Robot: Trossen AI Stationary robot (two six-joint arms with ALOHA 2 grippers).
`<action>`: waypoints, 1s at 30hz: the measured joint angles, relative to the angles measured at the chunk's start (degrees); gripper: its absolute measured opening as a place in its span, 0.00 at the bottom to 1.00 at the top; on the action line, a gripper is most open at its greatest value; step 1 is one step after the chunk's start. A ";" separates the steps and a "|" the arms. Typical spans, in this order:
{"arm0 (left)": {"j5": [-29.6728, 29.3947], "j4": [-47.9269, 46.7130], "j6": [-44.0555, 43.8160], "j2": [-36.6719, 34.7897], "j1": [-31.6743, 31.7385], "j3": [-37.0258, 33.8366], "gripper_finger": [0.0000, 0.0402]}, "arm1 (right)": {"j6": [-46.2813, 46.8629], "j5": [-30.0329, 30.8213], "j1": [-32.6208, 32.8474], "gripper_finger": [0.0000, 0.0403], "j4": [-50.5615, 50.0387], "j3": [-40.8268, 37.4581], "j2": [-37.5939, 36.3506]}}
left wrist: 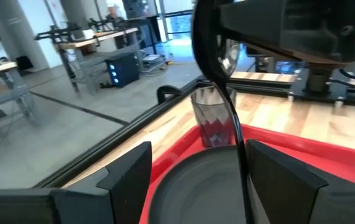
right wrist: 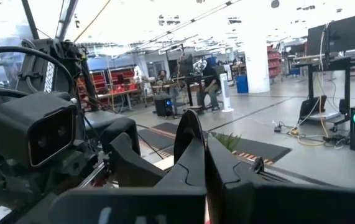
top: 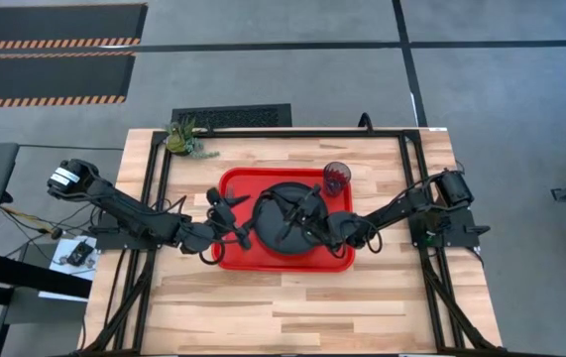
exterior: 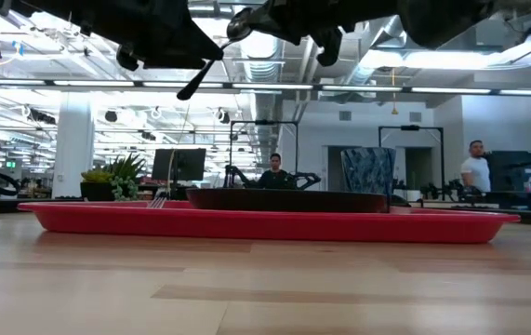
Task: Pick and place plate/cup/fork/spoon on tray
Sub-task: Put the black spoon in between the black plate and the pink fork on the red tray
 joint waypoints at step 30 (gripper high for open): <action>-12.10 -3.96 7.86 2.63 -0.04 -0.06 0.47 | -6.82 8.85 0.77 0.01 12.32 12.75 14.09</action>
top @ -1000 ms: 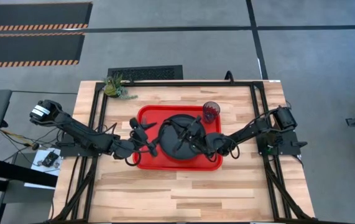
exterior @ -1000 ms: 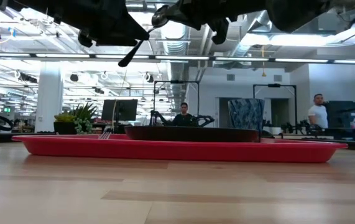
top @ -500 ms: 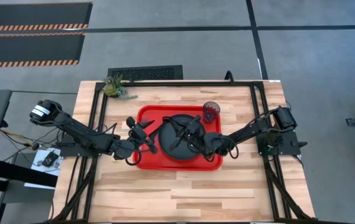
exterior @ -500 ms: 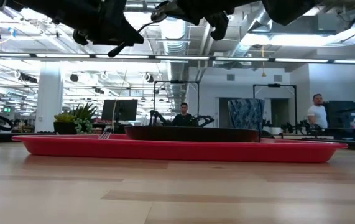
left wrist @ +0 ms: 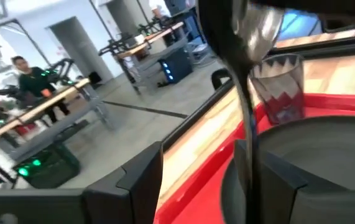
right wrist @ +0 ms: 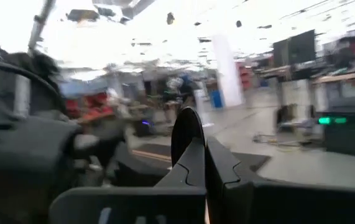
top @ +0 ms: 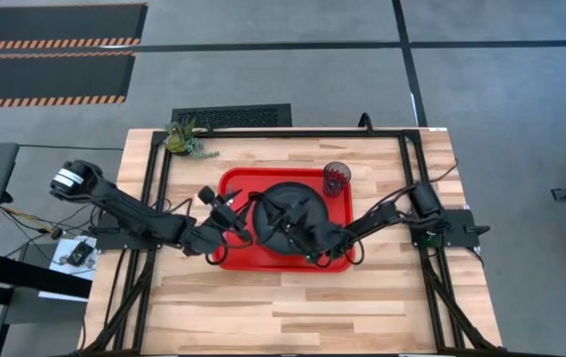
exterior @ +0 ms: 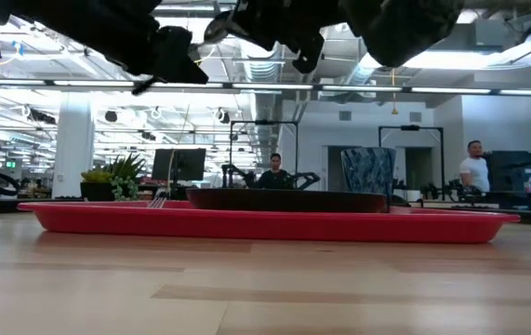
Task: Pick and place plate/cup/fork/spoon on tray
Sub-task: Put the black spoon in between the black plate and the pink fork on the red tray
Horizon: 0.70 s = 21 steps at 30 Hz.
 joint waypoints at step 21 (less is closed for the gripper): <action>-9.73 -4.95 0.39 2.94 -4.35 6.80 0.44 | -5.06 2.03 -0.19 0.01 1.89 1.19 -0.72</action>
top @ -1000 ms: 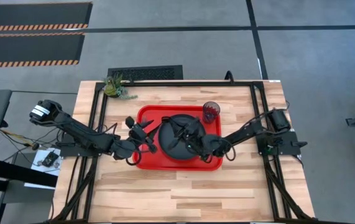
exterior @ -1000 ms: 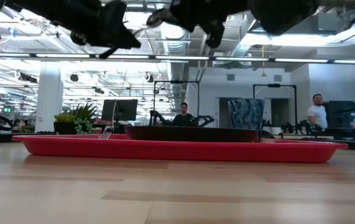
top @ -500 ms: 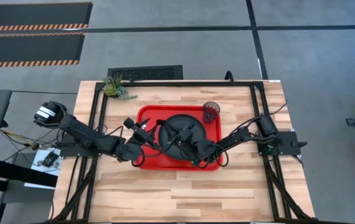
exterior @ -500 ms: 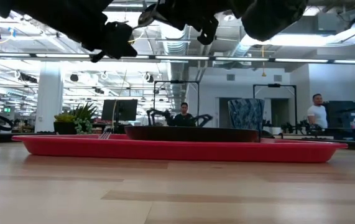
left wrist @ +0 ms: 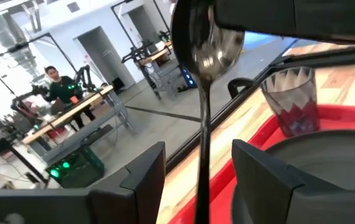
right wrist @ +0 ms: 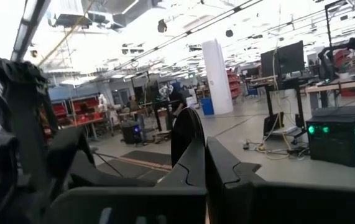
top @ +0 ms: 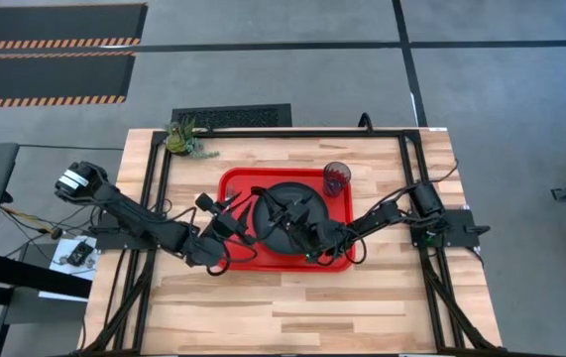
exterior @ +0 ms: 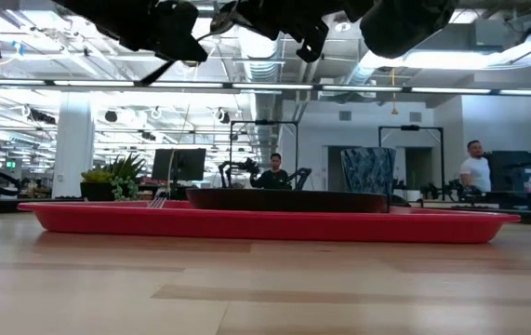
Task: Pick and place plate/cup/fork/spoon on tray
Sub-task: Put the black spoon in between the black plate and the pink fork on the red tray
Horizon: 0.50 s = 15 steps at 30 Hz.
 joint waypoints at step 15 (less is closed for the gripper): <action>6.43 -18.28 -15.31 -1.97 0.48 0.83 0.55 | -3.97 0.00 0.93 0.01 -0.62 -1.40 0.07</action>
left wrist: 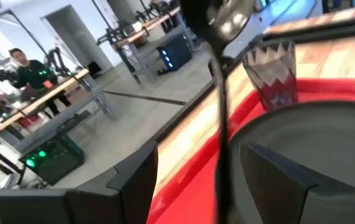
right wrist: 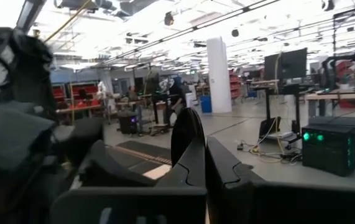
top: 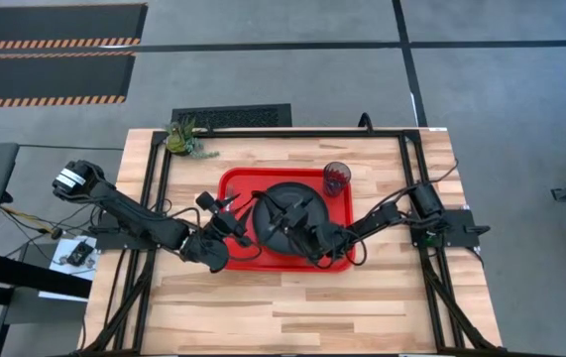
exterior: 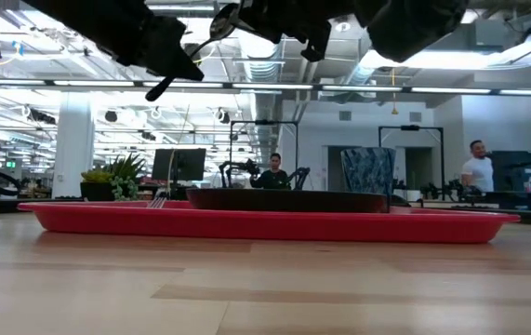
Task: Pick and place plate/cup/fork/spoon on tray
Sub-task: Put the black spoon in between the black plate and the pink fork on the red tray
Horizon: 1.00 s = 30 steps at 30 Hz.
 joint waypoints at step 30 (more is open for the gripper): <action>1.74 0.40 2.38 0.04 -0.04 0.00 0.24 | 8.17 -1.09 -1.01 0.00 -2.67 -1.09 0.04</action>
